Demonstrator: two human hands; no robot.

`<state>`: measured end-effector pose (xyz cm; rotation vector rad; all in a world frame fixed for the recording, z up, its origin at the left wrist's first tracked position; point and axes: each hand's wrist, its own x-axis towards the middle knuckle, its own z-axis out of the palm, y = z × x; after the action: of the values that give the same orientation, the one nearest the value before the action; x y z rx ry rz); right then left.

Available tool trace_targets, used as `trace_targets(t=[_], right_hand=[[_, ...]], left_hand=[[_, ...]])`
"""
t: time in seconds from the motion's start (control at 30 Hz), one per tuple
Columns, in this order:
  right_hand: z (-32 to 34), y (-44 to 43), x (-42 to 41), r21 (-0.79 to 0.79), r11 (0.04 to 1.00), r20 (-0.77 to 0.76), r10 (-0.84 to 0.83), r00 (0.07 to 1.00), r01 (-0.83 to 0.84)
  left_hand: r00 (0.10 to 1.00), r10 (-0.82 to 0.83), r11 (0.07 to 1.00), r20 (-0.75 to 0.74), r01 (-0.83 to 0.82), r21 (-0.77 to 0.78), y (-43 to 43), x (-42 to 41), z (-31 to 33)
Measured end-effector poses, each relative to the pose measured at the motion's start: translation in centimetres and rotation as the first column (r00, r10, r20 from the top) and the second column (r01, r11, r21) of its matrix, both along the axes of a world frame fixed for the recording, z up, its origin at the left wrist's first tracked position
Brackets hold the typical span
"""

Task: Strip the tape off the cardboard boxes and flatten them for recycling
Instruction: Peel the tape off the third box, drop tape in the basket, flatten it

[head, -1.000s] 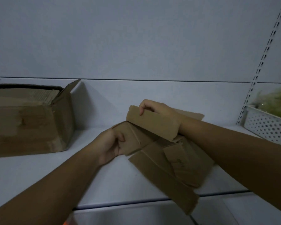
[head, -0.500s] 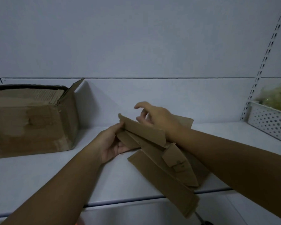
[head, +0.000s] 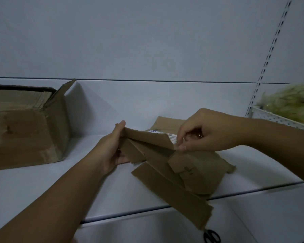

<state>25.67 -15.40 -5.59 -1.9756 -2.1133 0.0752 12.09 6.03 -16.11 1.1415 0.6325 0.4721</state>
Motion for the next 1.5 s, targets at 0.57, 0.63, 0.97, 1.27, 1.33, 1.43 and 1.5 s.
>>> trace_targets(t=[0.57, 0.63, 0.97, 1.27, 1.33, 1.43, 1.5], right_hand=[[0.6, 0.5, -2.4, -0.174, 0.985, 0.614, 0.096, 0.784, 0.015], [0.6, 0.6, -2.7, -0.196, 0.98, 0.649, 0.105, 0.753, 0.031], [1.7, 1.5, -2.4, -0.364, 0.899, 0.579, 0.014, 0.815, 0.243], [3.0, 1.1, -0.4, -0.464, 0.886, -0.207, -0.102, 0.973, -0.006], [2.1, 0.9, -0.2, -0.448, 0.888, -0.458, -0.125, 0.88, -0.107], [-2.0, 0.6, 0.9, -0.168, 0.977, -0.385, -0.19, 0.903, 0.134], [-6.1, 0.2, 1.5, -0.042, 0.928, 0.002, -0.37, 0.929, 0.37]], left_hand=[[0.995, 0.001, 0.999, 0.1, 0.003, -0.037, -1.1, -0.6, 0.2], [0.994, 0.01, 0.999, 0.109, -0.004, -0.052, -1.0, -0.6, 0.2], [0.985, -0.029, 0.999, 0.172, 0.033, -0.025, -1.3, -0.4, 0.0], [0.977, -0.005, 0.981, 0.211, 0.045, -0.186, -0.8, -0.5, 0.2], [0.991, 0.001, 0.989, 0.136, 0.019, -0.144, -0.8, -0.6, 0.3], [0.999, -0.028, 0.999, 0.029, 0.029, -0.036, -0.6, -0.7, 0.3], [0.999, -0.044, 0.999, 0.015, 0.045, -0.011, -0.5, -0.8, 0.3]])
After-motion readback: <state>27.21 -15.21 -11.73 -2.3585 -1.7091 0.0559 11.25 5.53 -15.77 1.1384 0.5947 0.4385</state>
